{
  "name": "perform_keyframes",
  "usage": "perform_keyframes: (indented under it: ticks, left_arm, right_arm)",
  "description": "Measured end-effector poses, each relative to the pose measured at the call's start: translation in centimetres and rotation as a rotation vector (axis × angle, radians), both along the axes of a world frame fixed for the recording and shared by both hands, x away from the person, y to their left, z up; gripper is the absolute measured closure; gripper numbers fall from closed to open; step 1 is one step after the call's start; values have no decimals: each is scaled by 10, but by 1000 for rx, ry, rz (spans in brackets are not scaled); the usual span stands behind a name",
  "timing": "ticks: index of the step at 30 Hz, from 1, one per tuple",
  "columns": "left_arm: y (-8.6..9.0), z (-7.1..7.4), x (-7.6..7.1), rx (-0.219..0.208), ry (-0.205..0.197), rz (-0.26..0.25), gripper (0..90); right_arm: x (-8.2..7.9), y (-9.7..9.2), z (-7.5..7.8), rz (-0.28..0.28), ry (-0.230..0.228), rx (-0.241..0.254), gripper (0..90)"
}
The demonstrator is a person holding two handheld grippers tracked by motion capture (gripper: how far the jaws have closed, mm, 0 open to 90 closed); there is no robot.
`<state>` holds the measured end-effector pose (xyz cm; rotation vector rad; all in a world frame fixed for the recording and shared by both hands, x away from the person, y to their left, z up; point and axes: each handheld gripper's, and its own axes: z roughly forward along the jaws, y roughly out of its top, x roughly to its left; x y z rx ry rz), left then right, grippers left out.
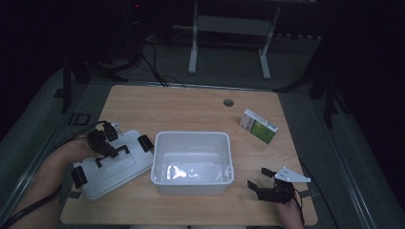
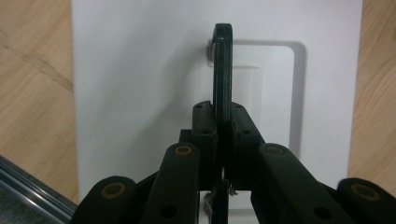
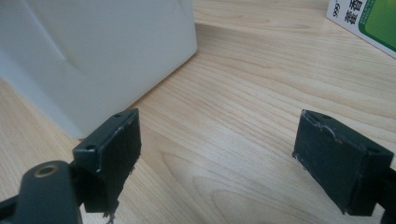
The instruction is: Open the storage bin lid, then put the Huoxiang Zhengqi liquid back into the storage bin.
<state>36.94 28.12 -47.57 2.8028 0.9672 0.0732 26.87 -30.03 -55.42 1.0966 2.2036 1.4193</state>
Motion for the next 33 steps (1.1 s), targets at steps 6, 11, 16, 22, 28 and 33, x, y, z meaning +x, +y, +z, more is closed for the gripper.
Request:
perform_keyframes:
  ticks: [6, 11, 16, 22, 28, 33]
  left_arm:
    - [-2, -3, 0, -16, 14, 5, 831]
    - [-1, 0, 0, -21, 9, 16, 697]
    - [5, 4, -2, 0, -12, 37, 634]
    - [9, 2, -4, 18, -28, 61, 502]
    - [13, 3, -6, -6, -33, 87, 451]
    - [13, 5, -7, -18, -46, 96, 402]
  right_arm:
    - [0, 0, 0, -3, 2, -2, 146]
    - [0, 0, 1, -3, 5, 2, 146]
    - [1, -1, 1, 25, 21, 1, 142]
    - [2, -1, 8, 40, 2, -32, 143]
    - [3, -17, 15, 9, 51, 25, 144]
    - [4, -28, 26, -11, 28, -8, 133]
